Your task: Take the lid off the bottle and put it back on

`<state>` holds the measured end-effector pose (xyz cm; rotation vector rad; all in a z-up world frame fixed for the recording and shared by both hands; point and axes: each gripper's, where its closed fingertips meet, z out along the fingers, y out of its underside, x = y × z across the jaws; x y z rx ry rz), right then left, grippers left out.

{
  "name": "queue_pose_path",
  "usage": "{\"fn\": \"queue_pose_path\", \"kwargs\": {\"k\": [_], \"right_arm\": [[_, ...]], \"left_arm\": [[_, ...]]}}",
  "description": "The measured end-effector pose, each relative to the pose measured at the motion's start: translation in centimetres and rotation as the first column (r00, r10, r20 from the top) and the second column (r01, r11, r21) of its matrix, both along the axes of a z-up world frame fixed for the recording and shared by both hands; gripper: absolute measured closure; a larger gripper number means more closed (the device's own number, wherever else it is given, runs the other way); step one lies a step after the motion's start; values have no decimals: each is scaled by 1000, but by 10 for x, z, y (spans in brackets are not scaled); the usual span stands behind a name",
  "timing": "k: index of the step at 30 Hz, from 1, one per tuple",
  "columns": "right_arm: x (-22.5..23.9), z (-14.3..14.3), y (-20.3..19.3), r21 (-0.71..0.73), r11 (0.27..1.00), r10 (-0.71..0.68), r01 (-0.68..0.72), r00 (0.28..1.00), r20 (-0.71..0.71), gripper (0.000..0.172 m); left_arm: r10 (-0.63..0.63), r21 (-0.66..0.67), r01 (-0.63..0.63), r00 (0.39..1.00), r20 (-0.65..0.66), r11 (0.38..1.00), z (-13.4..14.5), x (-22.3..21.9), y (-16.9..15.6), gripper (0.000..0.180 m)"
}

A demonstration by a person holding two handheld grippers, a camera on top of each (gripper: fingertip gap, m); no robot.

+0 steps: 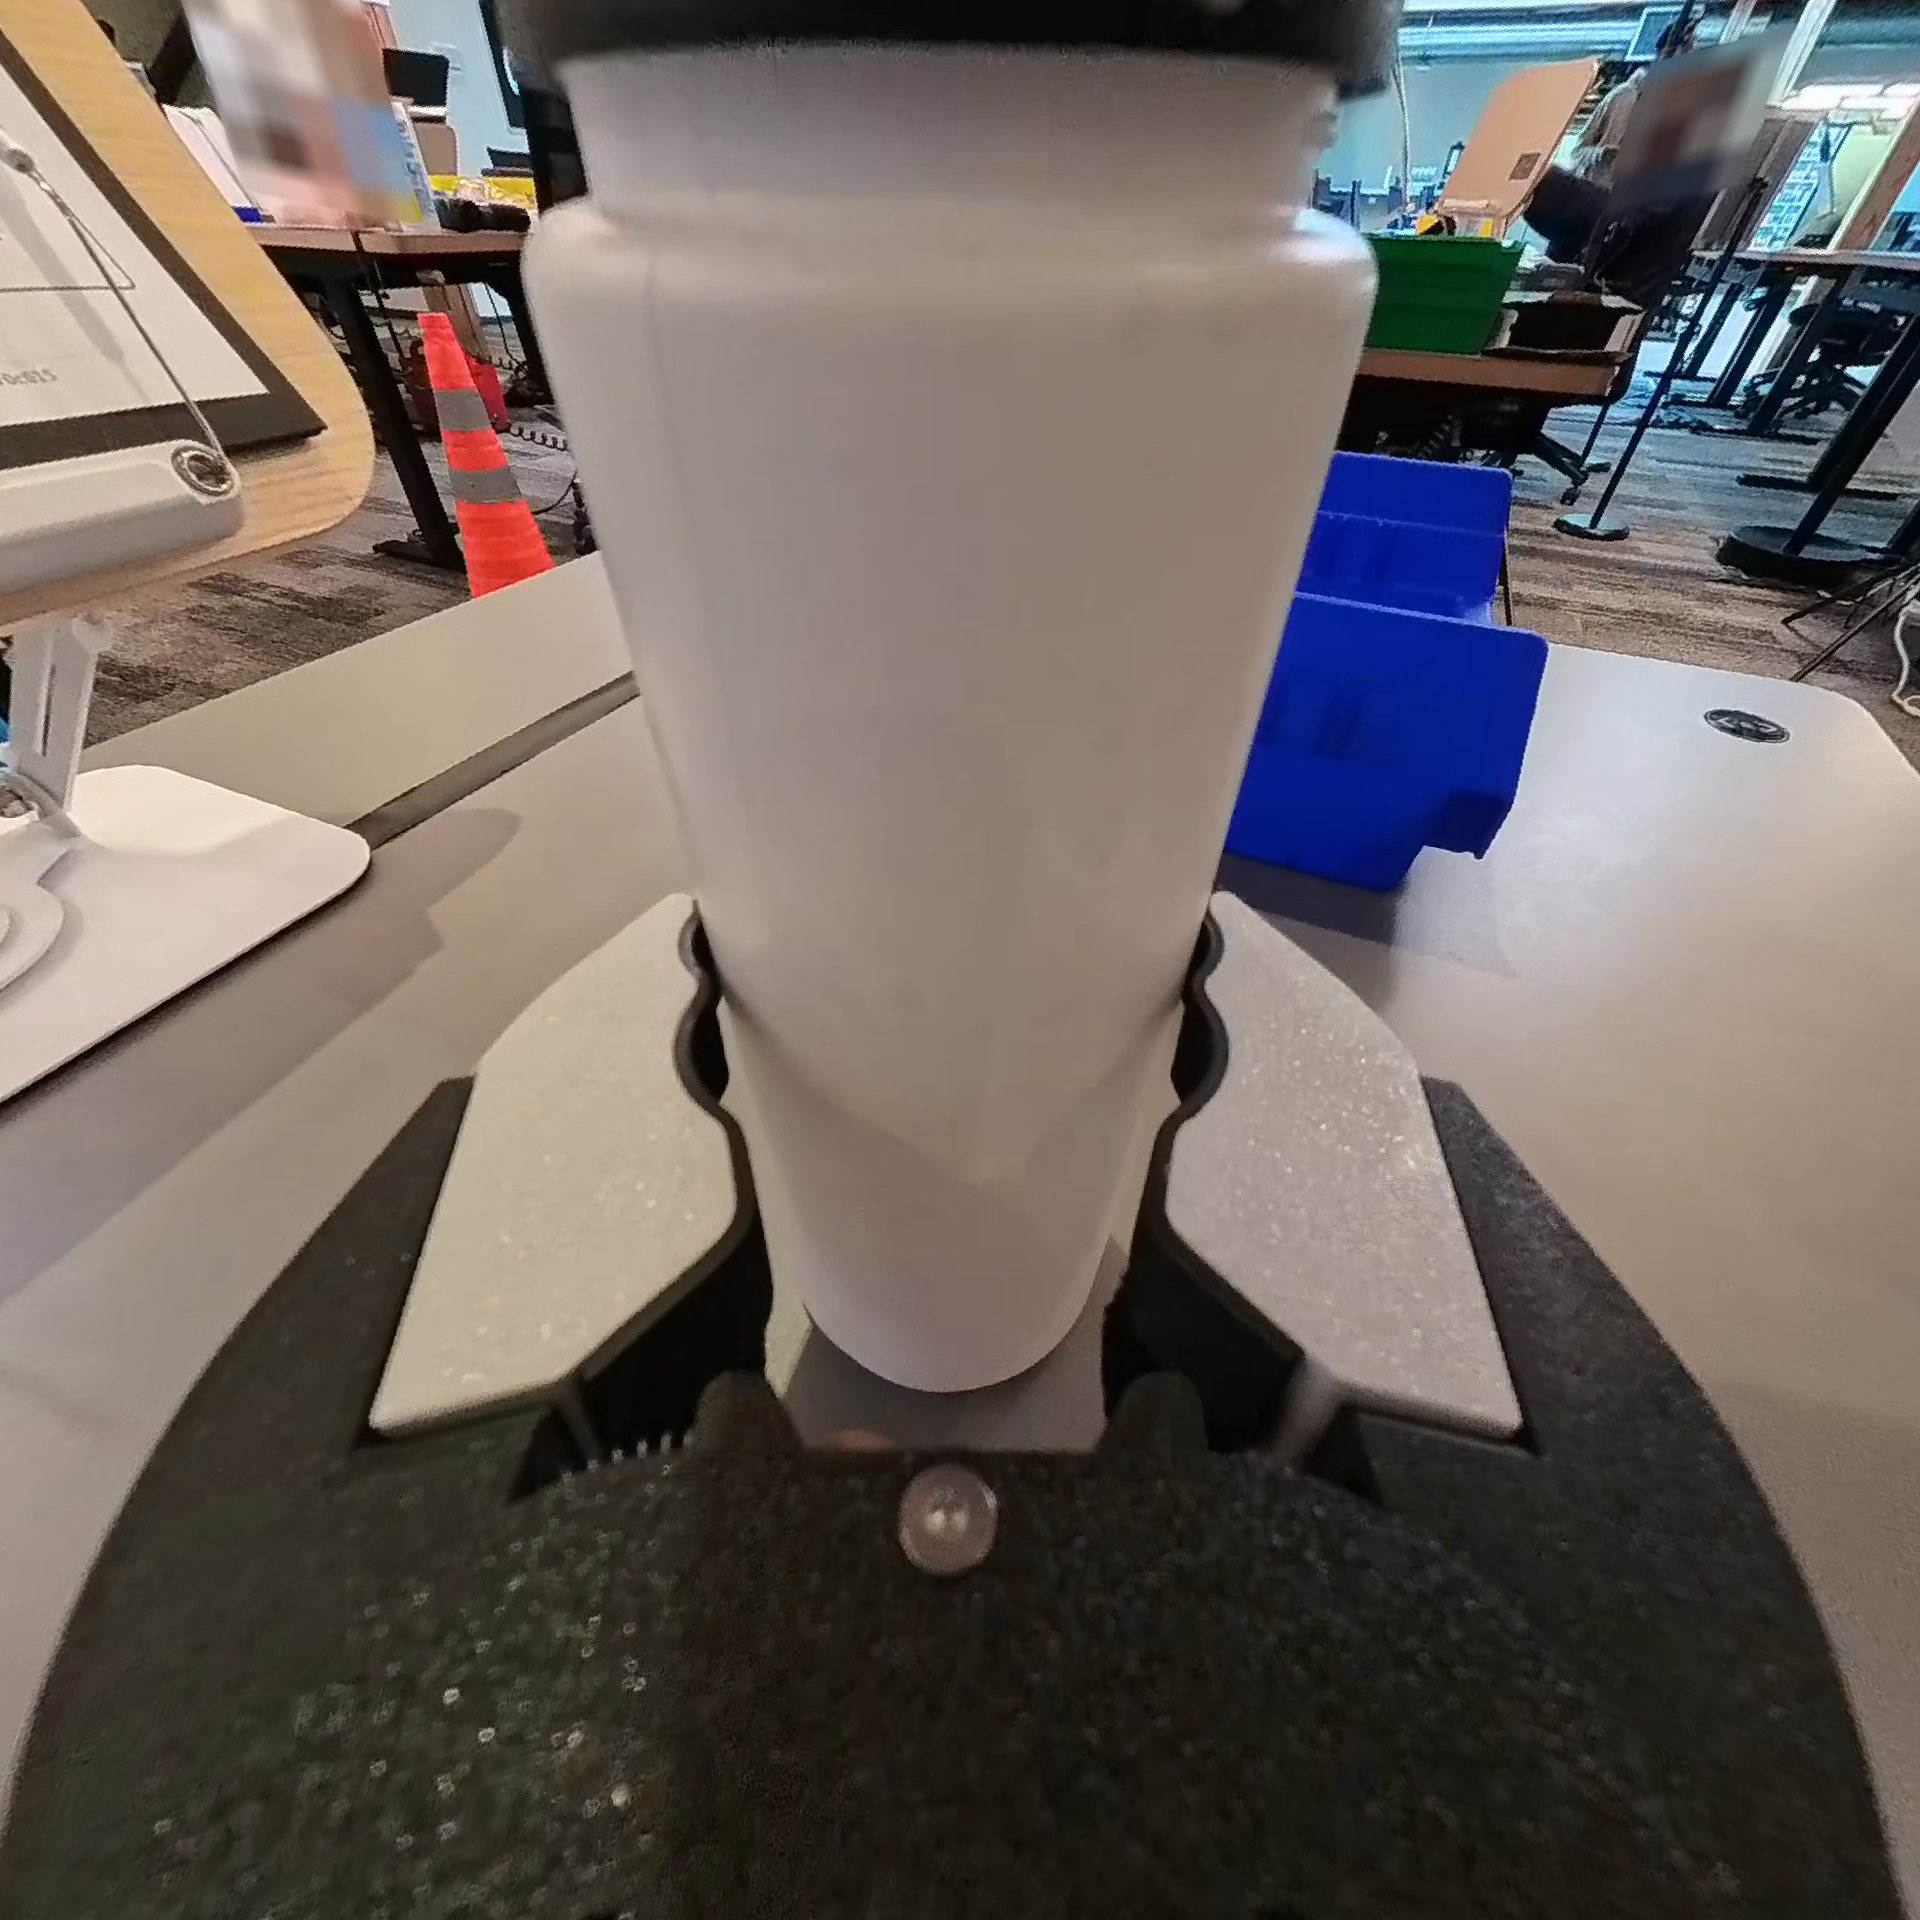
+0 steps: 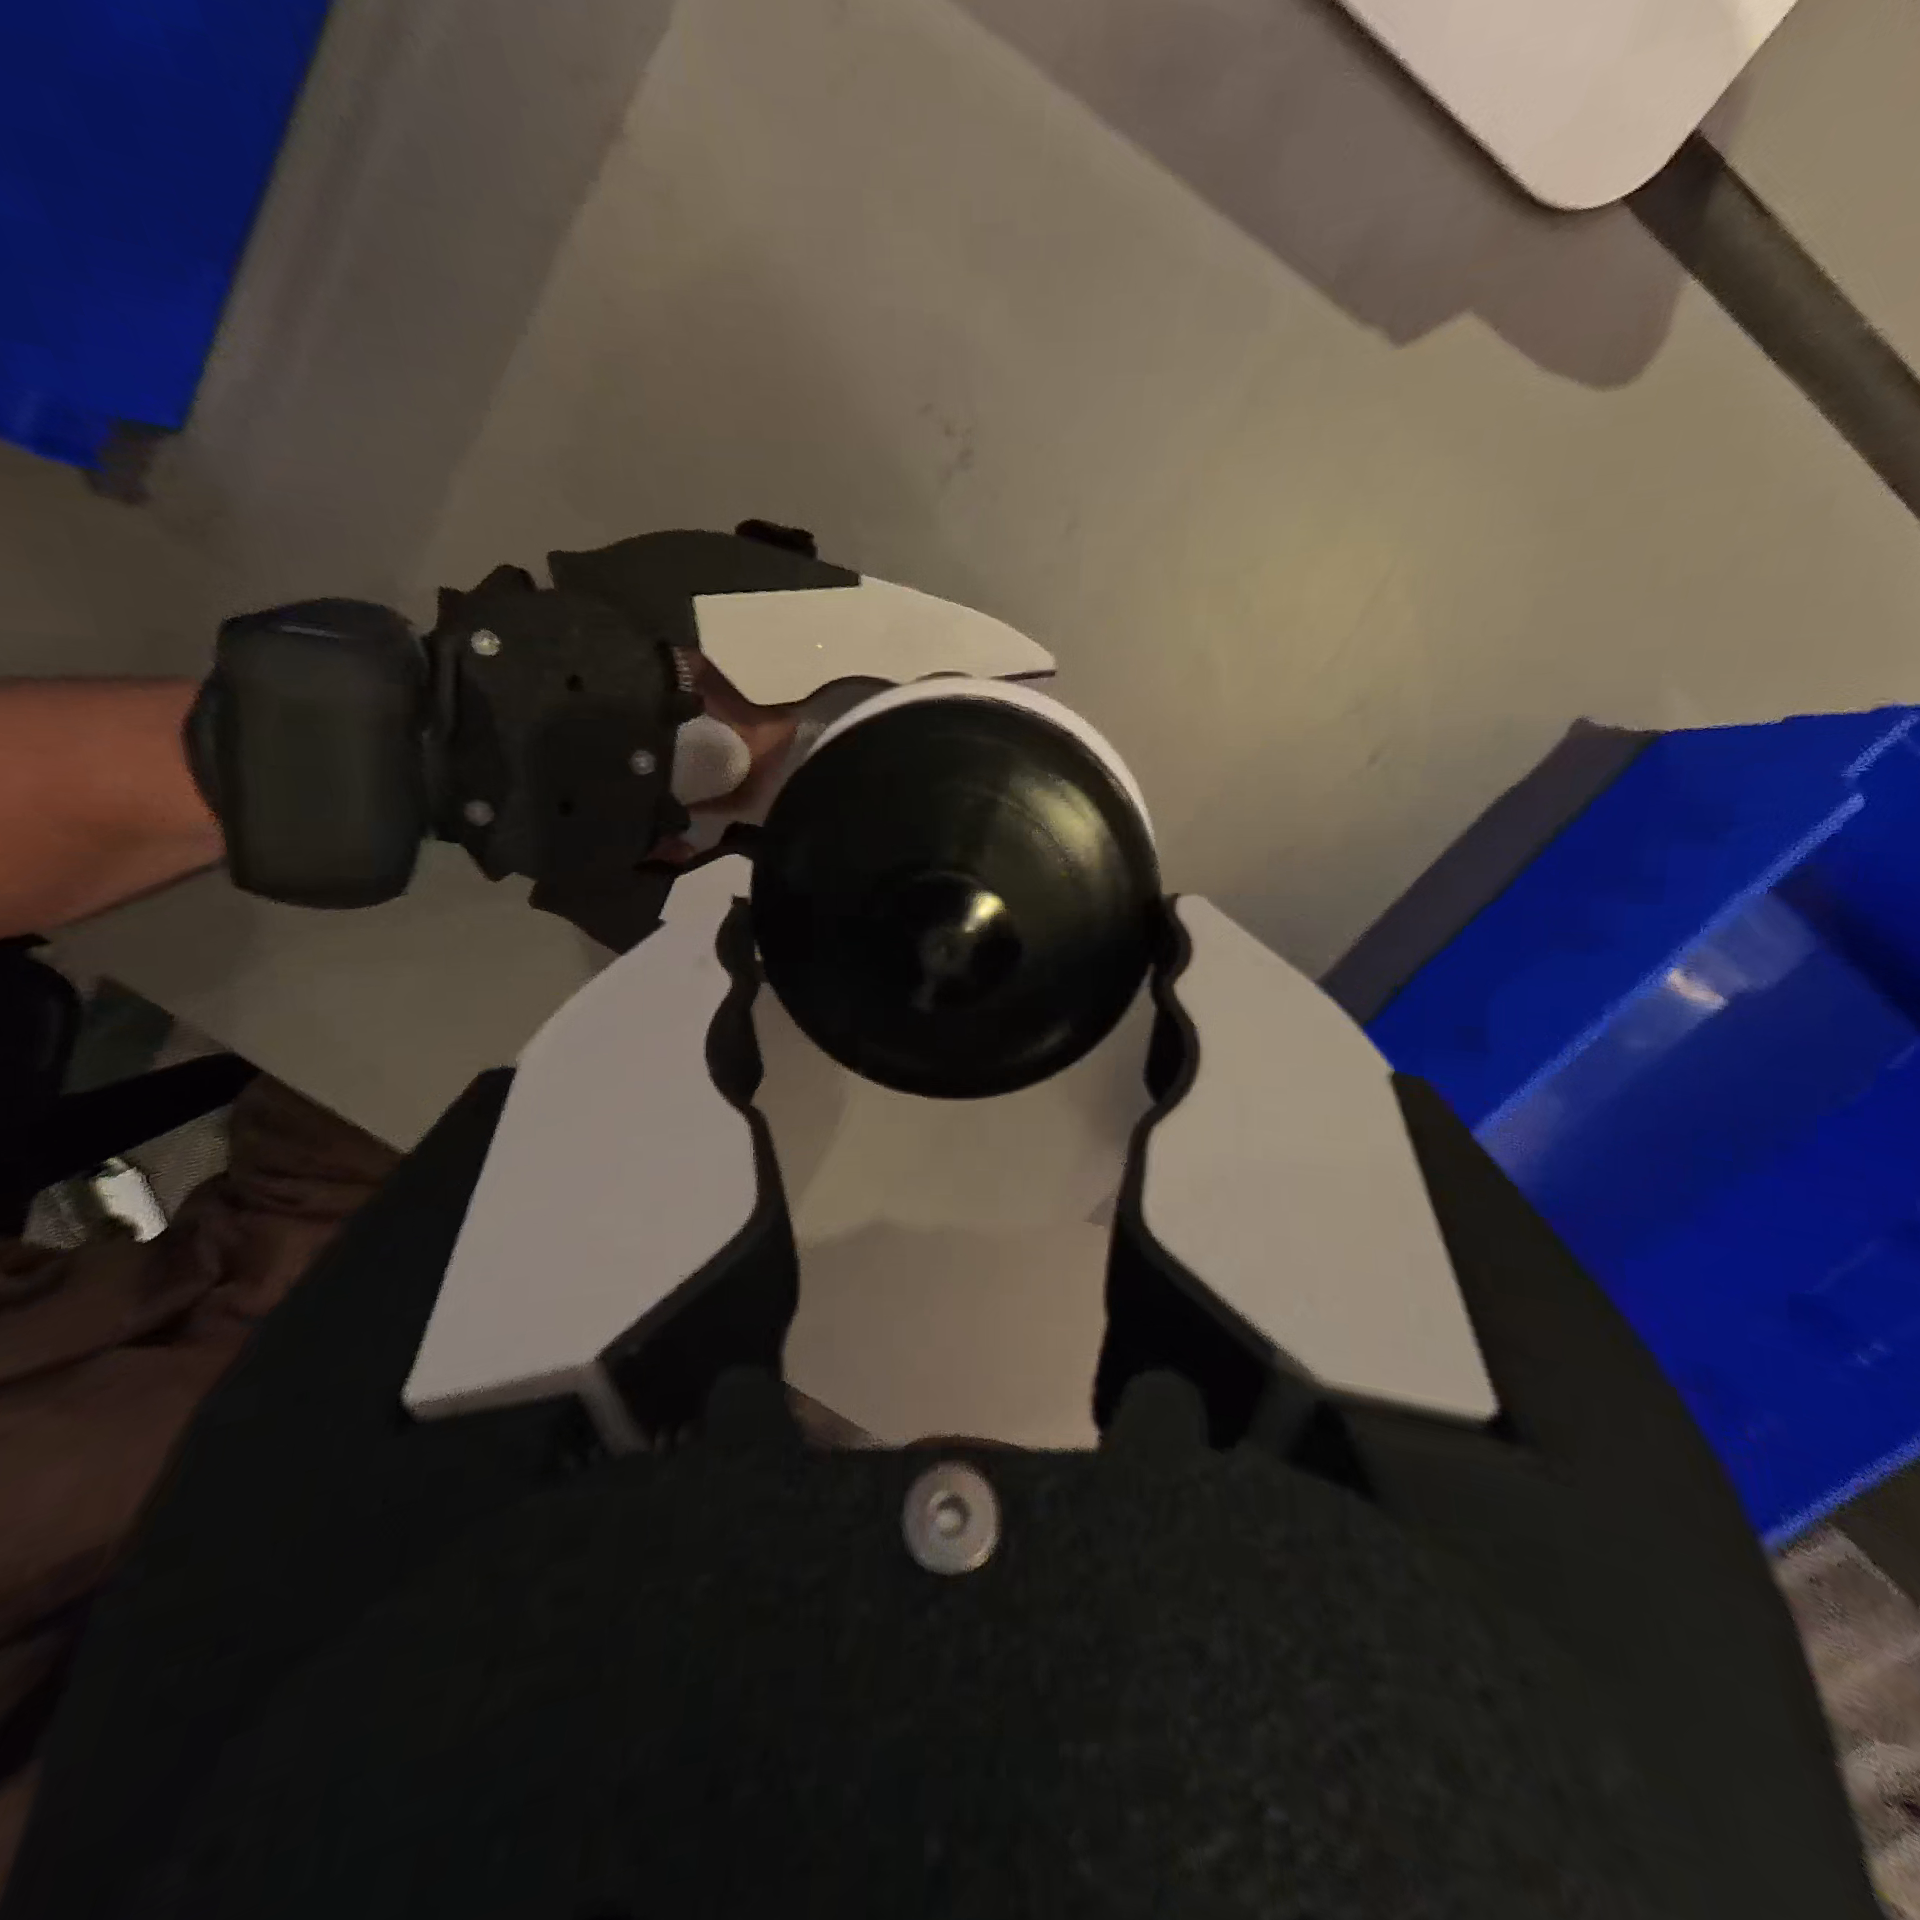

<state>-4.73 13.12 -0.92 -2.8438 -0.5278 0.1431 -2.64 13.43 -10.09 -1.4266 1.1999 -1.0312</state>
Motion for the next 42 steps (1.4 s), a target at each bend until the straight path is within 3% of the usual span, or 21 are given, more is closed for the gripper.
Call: {"fn": "queue_pose_path", "kwargs": {"k": [3, 6, 8, 10, 12, 13, 17, 21, 26, 31, 37, 42], "right_arm": [[2, 2, 0, -17, 990, 144, -143, 987, 75, 99], [2, 5, 6, -5, 933, 355, -359, 923, 150, 100], [2, 6, 5, -54, 845, 532, -533, 824, 193, 100], [3, 6, 3, -100, 681, 723, -725, 644, 252, 101], [3, 7, 4, -129, 542, 821, -831, 490, 291, 100], [3, 7, 4, -152, 521, 838, -840, 469, 280, 101], [3, 9, 4, -208, 526, 848, -825, 488, 209, 101], [-2, 22, 1, -156, 528, 846, -835, 501, 182, 101], [1, 55, -1, -40, 565, 807, -824, 543, 232, 101], [1, 105, -8, 187, 571, 736, -799, 600, 315, 101], [33, 174, -8, 545, 545, 496, -637, 769, 403, 100], [103, 216, -9, 800, 504, 170, -326, 945, 278, 101]], "left_arm": [[1, 0, -1, 1000, -1, 1000, 0, 0, 0, 96], [0, -7, 0, 1000, 2, 1000, -1, 0, 1, 96], [-5, -4, 5, 1000, -1, 1000, -1, 0, 0, 96], [-4, 2, 4, 1000, -2, 1000, -1, 0, 0, 96], [-5, 1, 5, 1000, -4, 1000, -2, 0, 0, 96], [-7, 2, 7, 1000, -4, 1000, -2, 0, 0, 96], [-11, 0, 11, 1000, -5, 1000, -2, 0, 0, 96], [-11, -2, 11, 1000, -7, 1000, -2, 0, 0, 96], [-10, 0, 10, 1000, -10, 1000, -3, 0, 0, 96], [-9, -1, 9, 1000, -13, 1000, -3, -1, 0, 96], [-8, -2, 8, 1000, -16, 1000, -4, -1, 0, 96], [-7, -3, 6, 1000, -18, 1000, -4, -1, 0, 96]]}}
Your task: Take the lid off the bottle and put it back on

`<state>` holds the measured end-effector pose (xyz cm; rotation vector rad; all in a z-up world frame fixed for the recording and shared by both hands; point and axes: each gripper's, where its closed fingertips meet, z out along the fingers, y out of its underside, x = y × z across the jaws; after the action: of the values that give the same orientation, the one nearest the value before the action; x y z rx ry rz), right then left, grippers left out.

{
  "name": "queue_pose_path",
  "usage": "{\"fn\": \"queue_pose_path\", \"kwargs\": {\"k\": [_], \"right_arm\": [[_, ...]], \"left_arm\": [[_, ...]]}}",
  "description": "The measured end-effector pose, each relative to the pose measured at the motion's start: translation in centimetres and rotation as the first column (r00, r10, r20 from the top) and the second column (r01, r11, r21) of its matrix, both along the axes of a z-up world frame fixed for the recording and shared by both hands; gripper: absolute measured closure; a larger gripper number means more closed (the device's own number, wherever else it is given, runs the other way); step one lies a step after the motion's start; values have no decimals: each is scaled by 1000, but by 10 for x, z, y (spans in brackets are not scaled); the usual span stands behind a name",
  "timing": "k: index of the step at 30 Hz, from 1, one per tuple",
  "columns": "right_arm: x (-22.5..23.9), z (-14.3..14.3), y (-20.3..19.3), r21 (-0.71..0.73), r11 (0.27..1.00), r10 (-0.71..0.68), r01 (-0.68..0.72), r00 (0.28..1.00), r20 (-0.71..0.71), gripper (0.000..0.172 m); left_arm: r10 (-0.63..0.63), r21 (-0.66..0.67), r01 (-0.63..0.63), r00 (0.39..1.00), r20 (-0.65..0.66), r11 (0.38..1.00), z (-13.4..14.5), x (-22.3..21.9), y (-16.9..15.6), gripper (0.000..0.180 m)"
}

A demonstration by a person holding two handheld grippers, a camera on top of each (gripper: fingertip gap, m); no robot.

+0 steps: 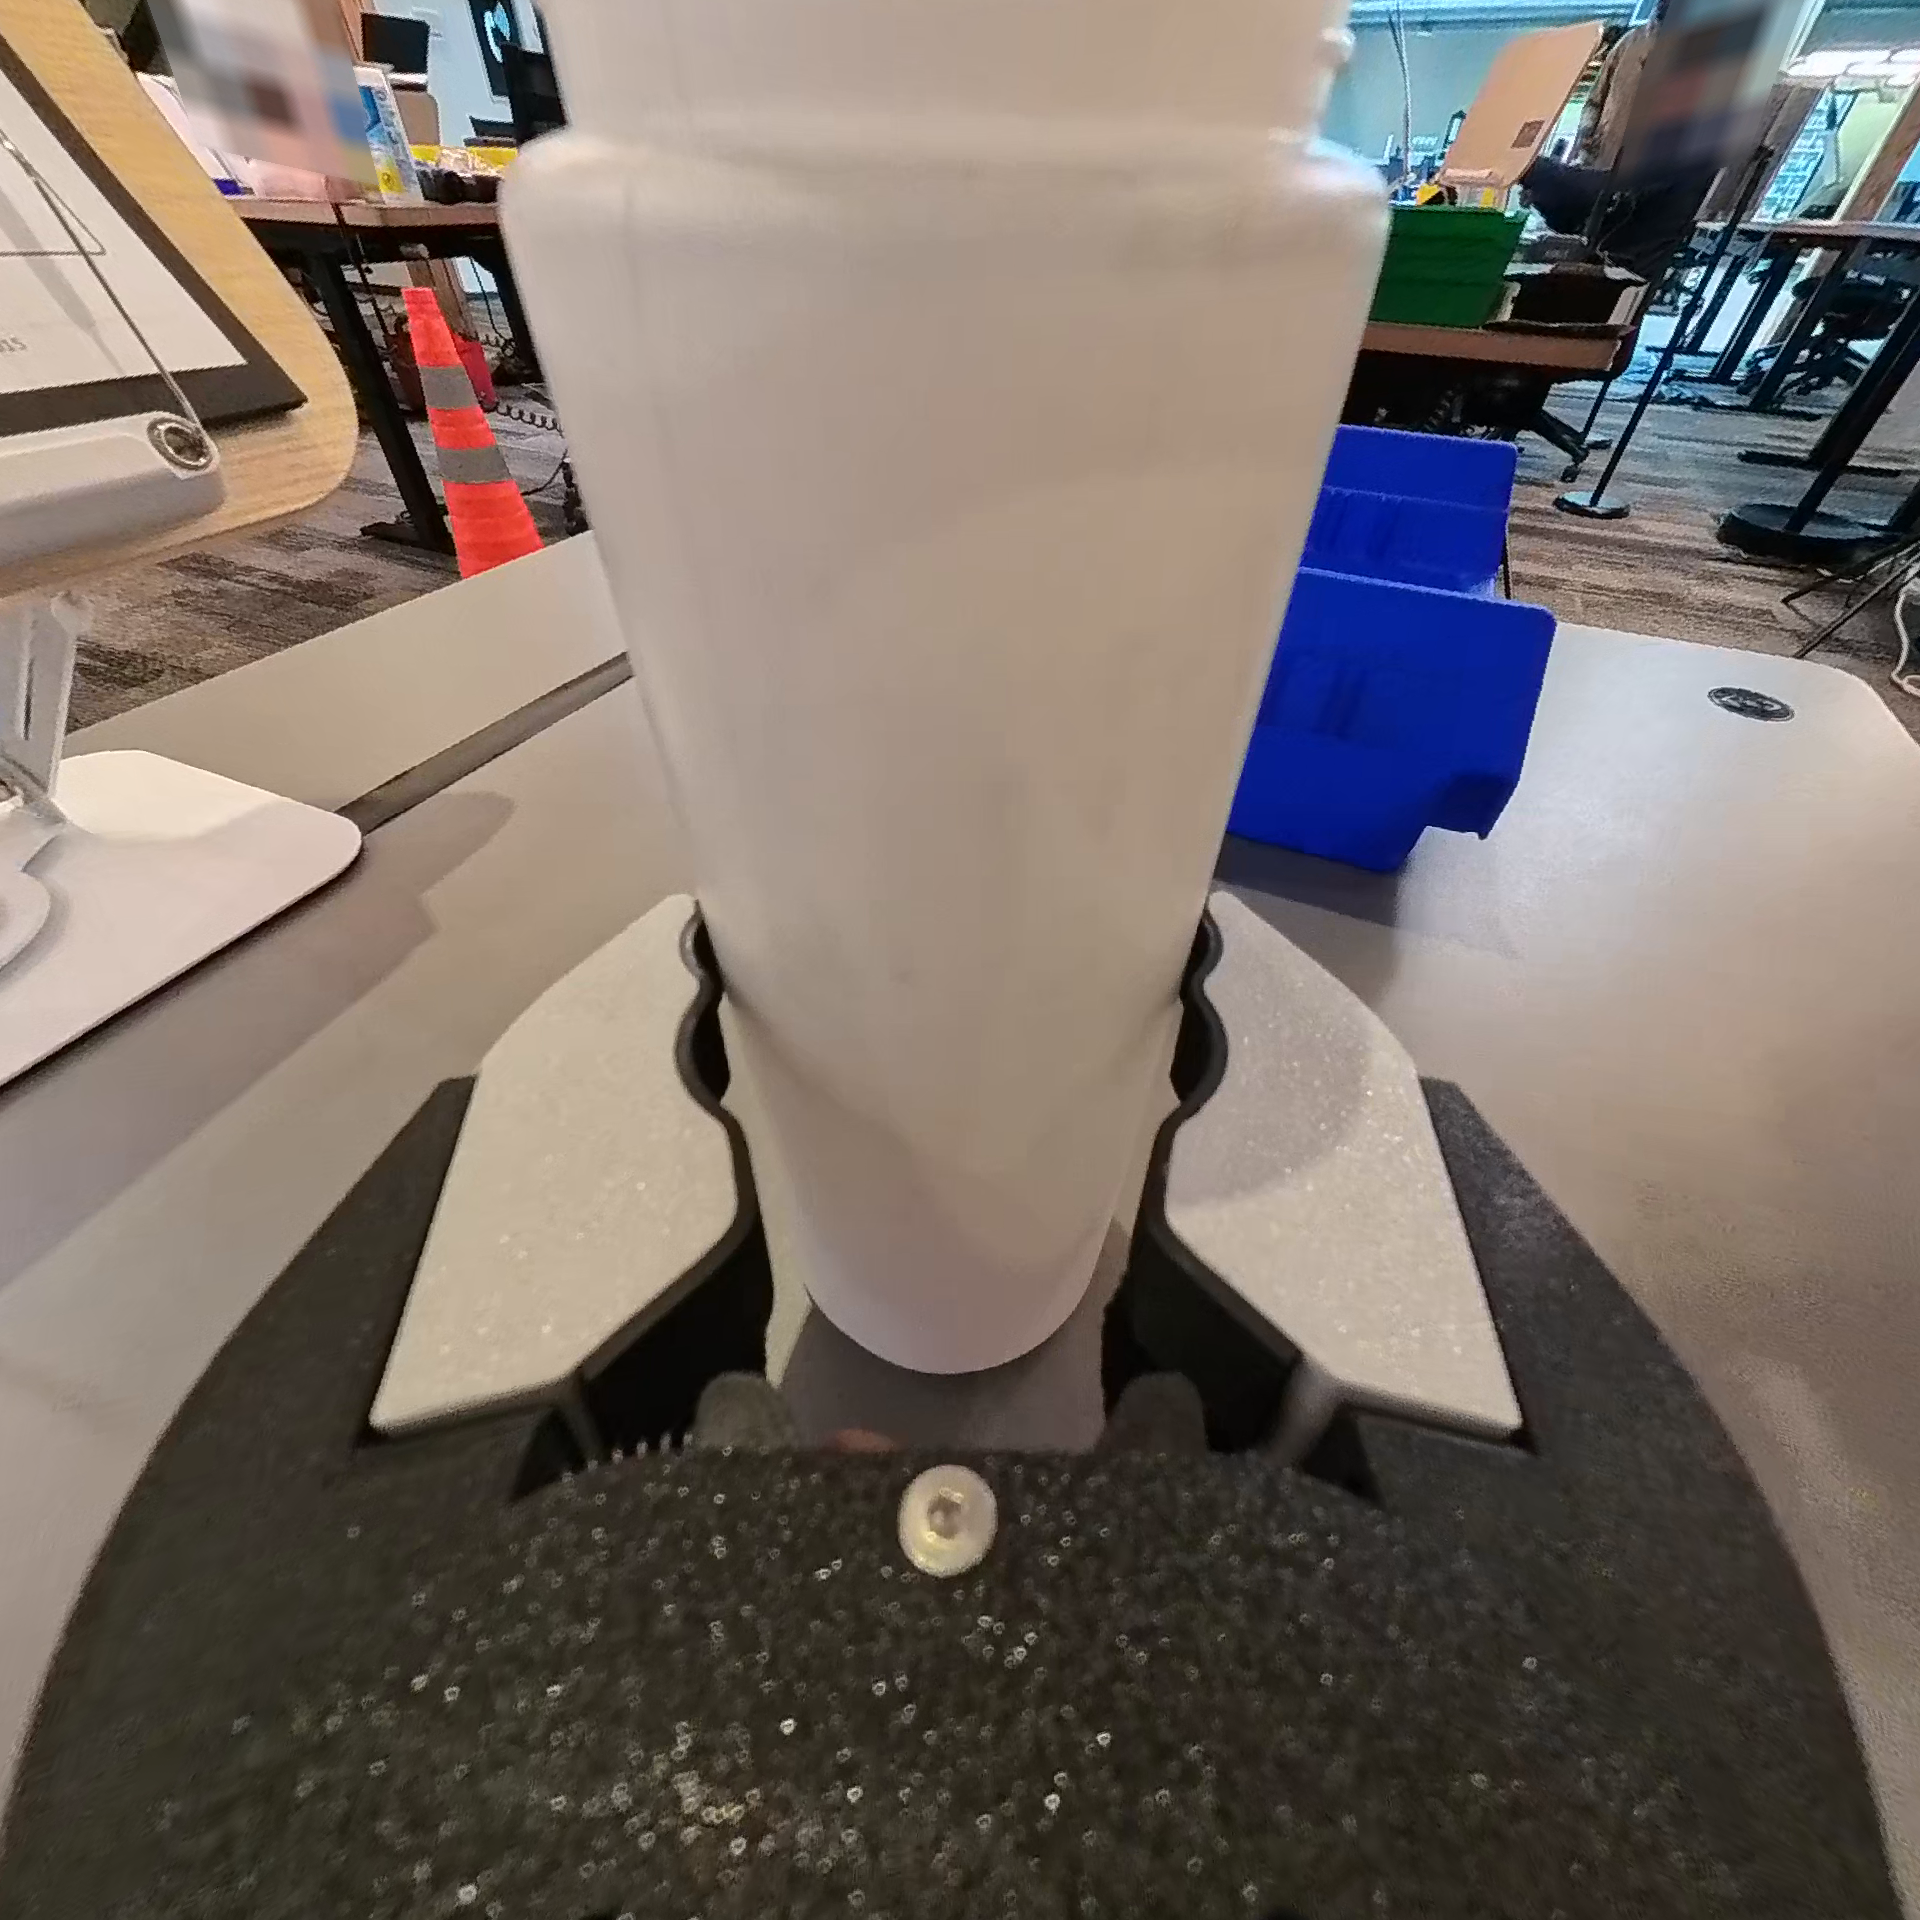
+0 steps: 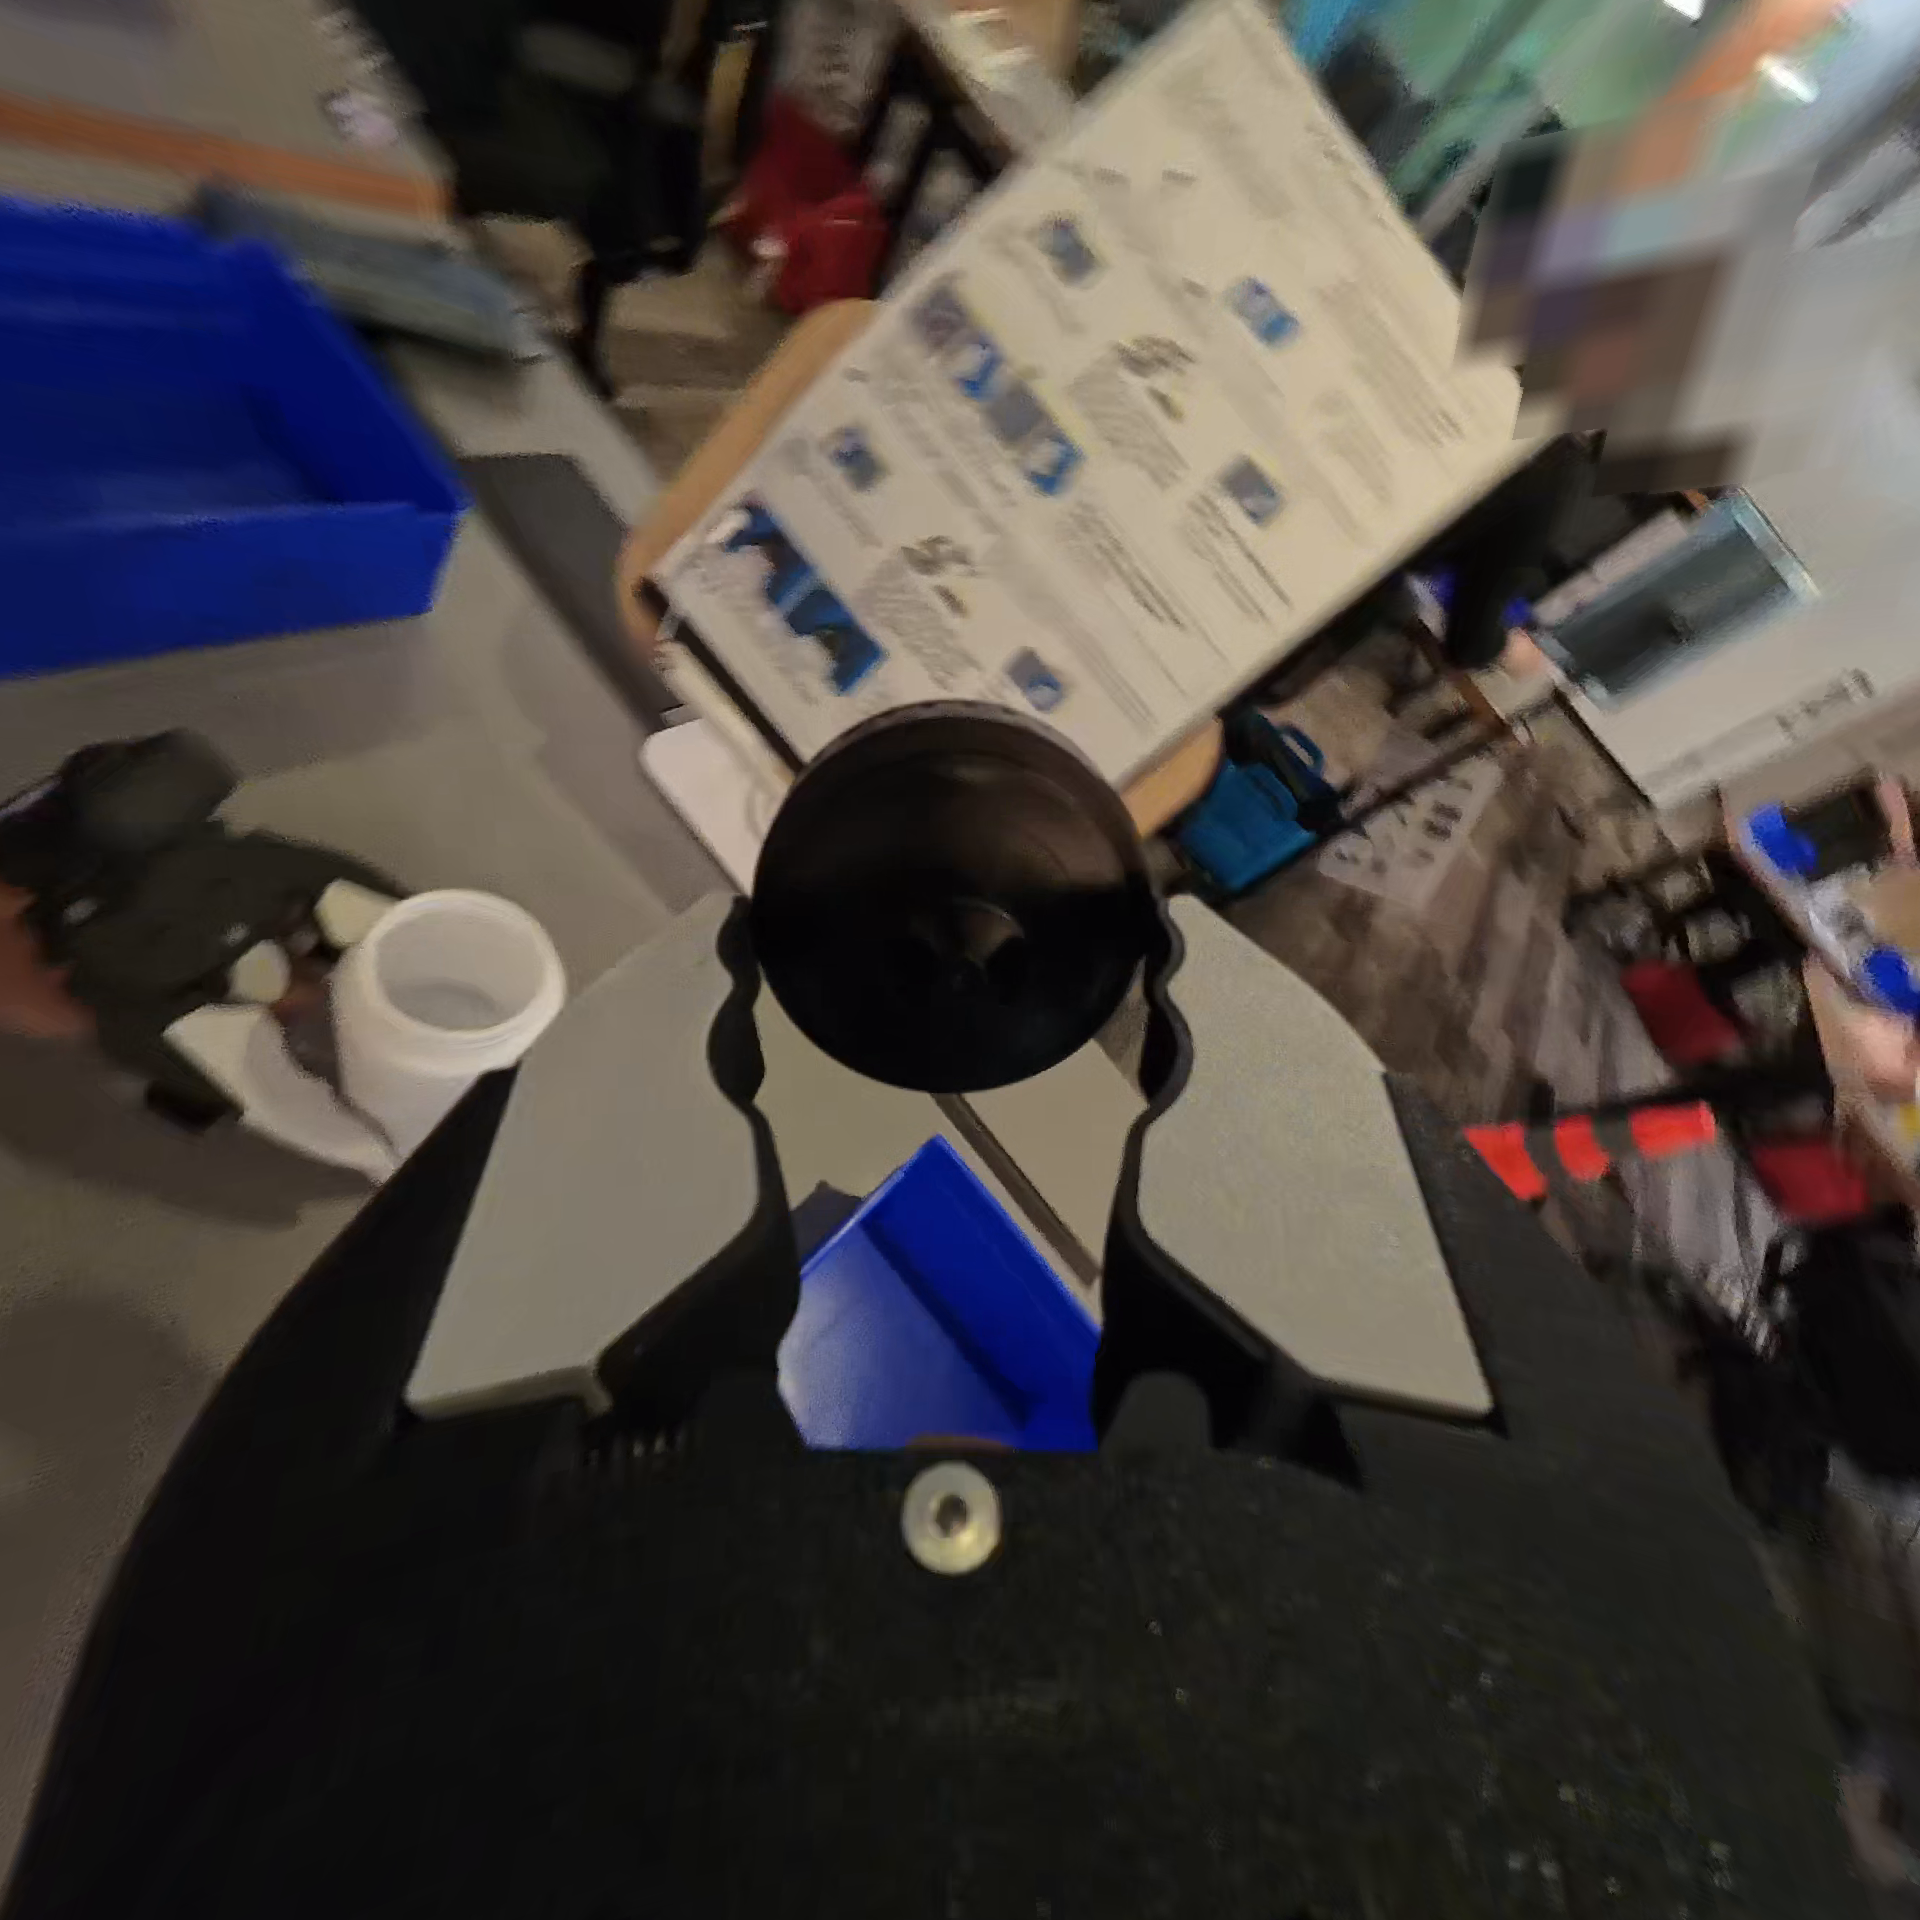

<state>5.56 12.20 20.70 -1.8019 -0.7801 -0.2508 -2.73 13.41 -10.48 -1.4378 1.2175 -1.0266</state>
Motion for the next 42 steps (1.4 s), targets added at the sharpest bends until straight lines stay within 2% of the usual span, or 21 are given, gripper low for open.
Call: {"fn": "queue_pose_path", "kwargs": {"k": [3, 5, 10, 14, 17, 21, 25, 29, 32, 34, 36, 37, 40, 42], "right_arm": [[58, -13, 3, -5, 980, -197, 199, 965, -176, 101], [96, -37, 8, -59, 949, -314, 308, 921, -233, 100], [155, -143, 24, -302, 854, -497, 424, 836, -231, 101], [187, -231, 35, -463, 733, -606, 499, 787, -111, 100], [193, -284, 43, -593, 635, -641, 494, 766, -48, 100], [187, -336, 54, -732, 500, -656, 463, 754, 30, 99], [172, -376, 58, -826, 374, -631, 422, 769, 107, 99], [166, -401, 54, -866, 306, -606, 396, 782, 143, 100], [169, -401, 59, -851, 349, -623, 392, 775, 102, 100], [166, -386, 64, -832, 427, -638, 355, 770, 2, 89], [157, -356, 66, -786, 547, -636, 286, 753, -169, 82], [151, -336, 65, -735, 631, -614, 247, 739, -279, 87], [124, -278, 32, -500, 858, -421, 115, 715, -558, 90], [112, -260, -2, -337, 932, -326, 131, 707, -627, 102]], "left_arm": [[1, -1, -1, 1000, -2, 1000, 0, 0, 0, 96], [1, -1, -1, 1000, -2, 1000, 0, 0, 0, 96], [1, 0, -1, 1000, -5, 1000, -1, 0, 0, 96], [-1, 1, 1, 1000, -7, 1000, -1, 0, 0, 96], [-2, 2, 2, 1000, -9, 1000, -1, 0, 0, 96], [-4, 2, 4, 1000, -11, 1000, -1, 0, 0, 96], [-4, 4, 4, 1000, -13, 1000, -2, 0, 0, 96], [-5, 4, 5, 1000, -16, 1000, -2, 0, 0, 96], [-8, -1, 8, 1000, -18, 1000, -3, 1, 0, 96], [-12, 0, 12, 1000, -21, 1000, -3, 1, 0, 96], [-21, 2, 21, 999, -27, 1000, -4, 1, 0, 96], [-24, -1, 24, 999, -29, 1000, -4, 1, 0, 96], [-25, 0, 25, 999, -35, 1000, -4, 1, 0, 96], [-22, 4, 22, 999, -37, 1000, -5, 0, -1, 96]]}}
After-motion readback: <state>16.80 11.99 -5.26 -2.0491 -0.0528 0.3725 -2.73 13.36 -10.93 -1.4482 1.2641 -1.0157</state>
